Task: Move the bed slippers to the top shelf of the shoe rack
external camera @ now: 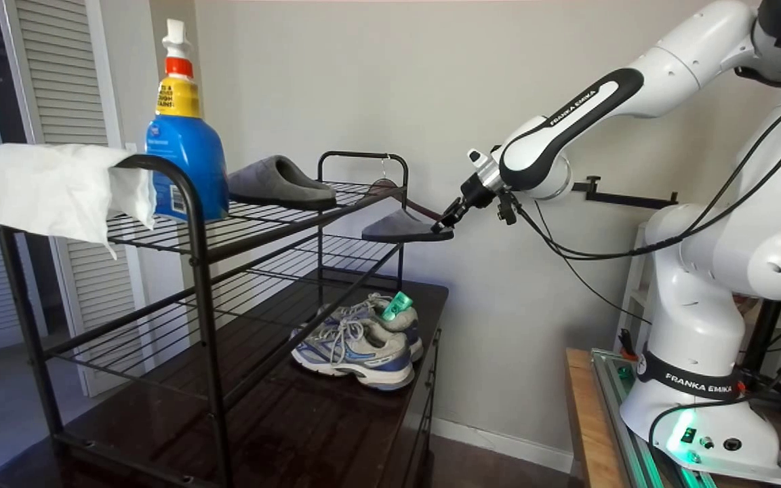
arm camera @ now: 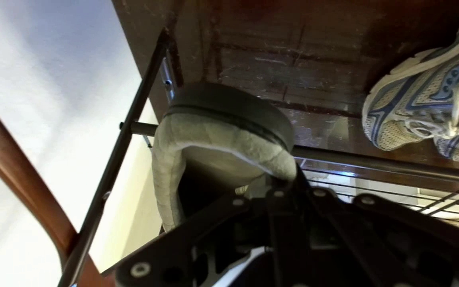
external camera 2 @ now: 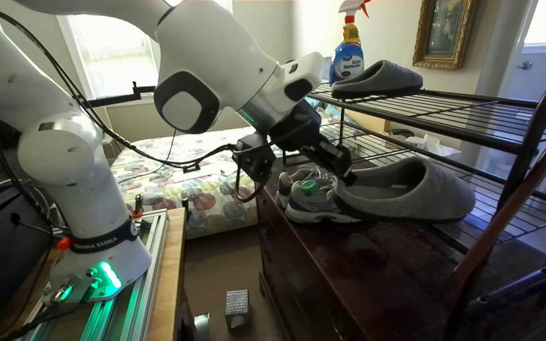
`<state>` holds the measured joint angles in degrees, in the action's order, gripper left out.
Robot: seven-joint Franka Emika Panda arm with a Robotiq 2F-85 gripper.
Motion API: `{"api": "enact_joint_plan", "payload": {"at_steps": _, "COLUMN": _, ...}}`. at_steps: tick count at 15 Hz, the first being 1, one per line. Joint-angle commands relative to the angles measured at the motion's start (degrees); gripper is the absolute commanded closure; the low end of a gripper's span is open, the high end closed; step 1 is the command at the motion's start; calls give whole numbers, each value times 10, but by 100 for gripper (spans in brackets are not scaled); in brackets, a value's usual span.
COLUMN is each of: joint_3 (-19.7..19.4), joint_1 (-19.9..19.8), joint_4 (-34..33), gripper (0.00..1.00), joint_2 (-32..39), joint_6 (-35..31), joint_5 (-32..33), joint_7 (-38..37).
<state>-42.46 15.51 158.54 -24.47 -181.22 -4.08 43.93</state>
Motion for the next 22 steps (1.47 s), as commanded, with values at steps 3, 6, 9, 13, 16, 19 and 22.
{"api": "enact_joint_plan", "payload": {"at_steps": 3, "joint_3": -7, "joint_1": -51, "joint_4": -1, "gripper": 99, "joint_2": -14, "joint_6": -40, "joint_5": 11, "joint_7": 68}}
{"api": "enact_joint_plan", "payload": {"at_steps": 6, "joint_3": -4, "joint_1": -81, "joint_4": -4, "gripper": 99, "joint_2": -16, "joint_6": -12, "joint_5": 7, "joint_7": 93}}
{"api": "enact_joint_plan", "payload": {"at_steps": 9, "joint_3": -8, "joint_1": -98, "joint_4": -4, "gripper": 99, "joint_2": -29, "joint_6": 9, "joint_5": 6, "joint_7": 118}}
{"api": "enact_joint_plan", "payload": {"at_steps": 13, "joint_3": -52, "joint_1": -73, "joint_4": -5, "gripper": 99, "joint_2": -79, "joint_6": 18, "joint_5": -2, "joint_7": 164}}
{"api": "enact_joint_plan", "payload": {"at_steps": 16, "joint_3": -88, "joint_1": -59, "joint_4": -6, "gripper": 99, "joint_2": -123, "joint_6": 18, "joint_5": -9, "joint_7": 187}}
{"api": "enact_joint_plan", "payload": {"at_steps": 19, "joint_3": -113, "joint_1": -62, "joint_4": -6, "gripper": 99, "joint_2": -162, "joint_6": 15, "joint_5": -9, "joint_7": 201}}
{"api": "enact_joint_plan", "payload": {"at_steps": 22, "joint_3": -144, "joint_1": -73, "joint_4": -6, "gripper": 99, "joint_2": -210, "joint_6": 19, "joint_5": 41, "joint_7": 185}}
